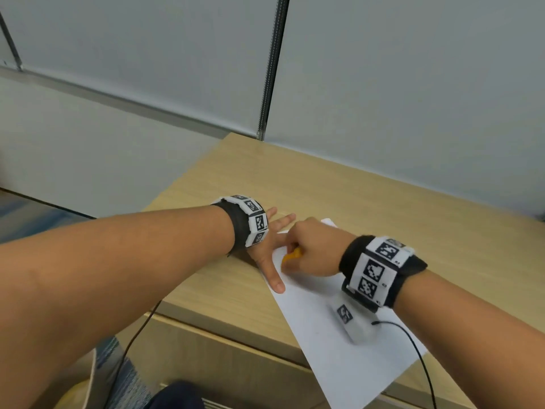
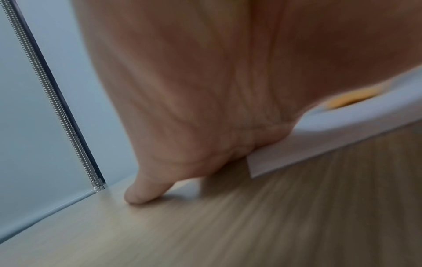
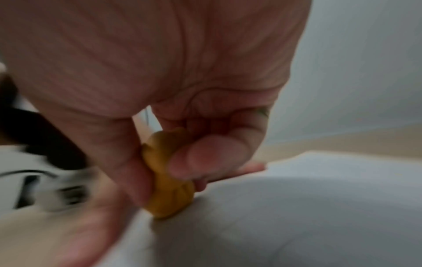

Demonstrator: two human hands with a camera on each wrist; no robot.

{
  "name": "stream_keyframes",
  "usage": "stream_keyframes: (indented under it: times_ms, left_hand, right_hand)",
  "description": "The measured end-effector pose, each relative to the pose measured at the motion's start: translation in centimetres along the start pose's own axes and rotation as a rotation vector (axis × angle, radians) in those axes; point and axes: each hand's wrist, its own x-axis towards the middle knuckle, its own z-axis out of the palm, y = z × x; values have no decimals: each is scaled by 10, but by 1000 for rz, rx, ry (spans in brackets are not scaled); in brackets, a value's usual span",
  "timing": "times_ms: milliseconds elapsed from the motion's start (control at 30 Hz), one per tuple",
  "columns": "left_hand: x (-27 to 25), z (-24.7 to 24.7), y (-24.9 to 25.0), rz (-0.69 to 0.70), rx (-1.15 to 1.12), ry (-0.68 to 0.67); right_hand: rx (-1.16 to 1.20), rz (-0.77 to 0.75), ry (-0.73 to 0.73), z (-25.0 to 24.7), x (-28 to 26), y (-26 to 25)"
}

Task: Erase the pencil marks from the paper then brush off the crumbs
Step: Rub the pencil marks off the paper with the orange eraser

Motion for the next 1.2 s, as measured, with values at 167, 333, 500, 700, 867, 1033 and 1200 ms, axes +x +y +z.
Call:
stream_keyframes:
  times_ms: [167,333,500,700,867,1033,1200]
  left_hand:
    - [-3,-1,3,14,-17,7]
    - [-5,-3,1,-12,16,-5]
    - [-7,-2,4,0,-25,9]
    - [-7,-5,3,-16,19,-25]
    - [-5,-2,4,-4,-7,0]
    - [-8,-3,4,-6,-30,17]
    - [-12,-5,5,-25,-44,14]
  right_hand:
    - [32,136,68,-16,7,24]
    - [18,4,-20,-2,-7,2]
    - [54,152,3,-21,3,22]
    - [3,11,-55,0,-12,-10]
    - [96,132,5,-10,0,14]
    - [80,247,78,-18,8,23]
    - [-61,380,96,-11,-23,36]
